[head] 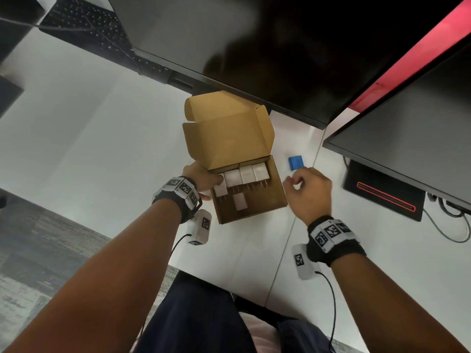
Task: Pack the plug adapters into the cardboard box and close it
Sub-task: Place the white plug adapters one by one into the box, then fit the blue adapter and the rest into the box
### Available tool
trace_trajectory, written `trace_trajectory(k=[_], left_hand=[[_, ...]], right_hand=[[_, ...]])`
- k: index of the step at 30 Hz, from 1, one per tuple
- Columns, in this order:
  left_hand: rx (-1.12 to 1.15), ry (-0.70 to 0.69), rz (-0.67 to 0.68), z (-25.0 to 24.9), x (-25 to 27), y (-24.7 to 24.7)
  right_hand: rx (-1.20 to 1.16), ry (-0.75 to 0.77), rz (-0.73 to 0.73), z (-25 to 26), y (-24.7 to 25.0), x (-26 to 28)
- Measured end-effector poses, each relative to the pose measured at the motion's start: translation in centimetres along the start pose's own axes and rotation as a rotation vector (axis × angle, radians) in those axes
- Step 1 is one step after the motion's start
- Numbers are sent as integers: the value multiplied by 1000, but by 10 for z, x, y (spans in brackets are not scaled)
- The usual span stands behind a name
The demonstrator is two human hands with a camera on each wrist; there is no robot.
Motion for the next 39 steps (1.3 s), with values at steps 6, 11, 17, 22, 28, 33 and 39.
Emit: trace_trajectory(k=[6, 11, 17, 22, 28, 33, 39], left_hand=[[-5, 31, -28, -1, 1, -3], [-6, 8, -51, 0, 3, -4], [-10, -18, -73, 1, 6, -5], [-3, -23, -91, 1, 8, -5], [-11, -27, -87, 0, 10, -5], [0, -9, -72, 1, 9, -4], [-8, 6, -32, -2, 7, -2]], right_hand=[[270, -153, 589, -69, -15, 10], [171, -95, 551, -70, -22, 19], [23, -150, 393, -56, -14, -3], [77, -143, 365, -34, -13, -37], [232, -247, 490, -23, -28, -63], [260, -265, 474, -23, -34, -63], [120, -274, 396, -24, -20, -49]])
Point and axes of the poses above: each hand's wrist, its own x-axis away from the middle knuckle, its own y-axis out of the back of the hand, z = x × y, the point moved 3 cm from there along -x, towards the middle knuckle, and after that the axes turned 13 degrees about x, right-handed, at the moved point
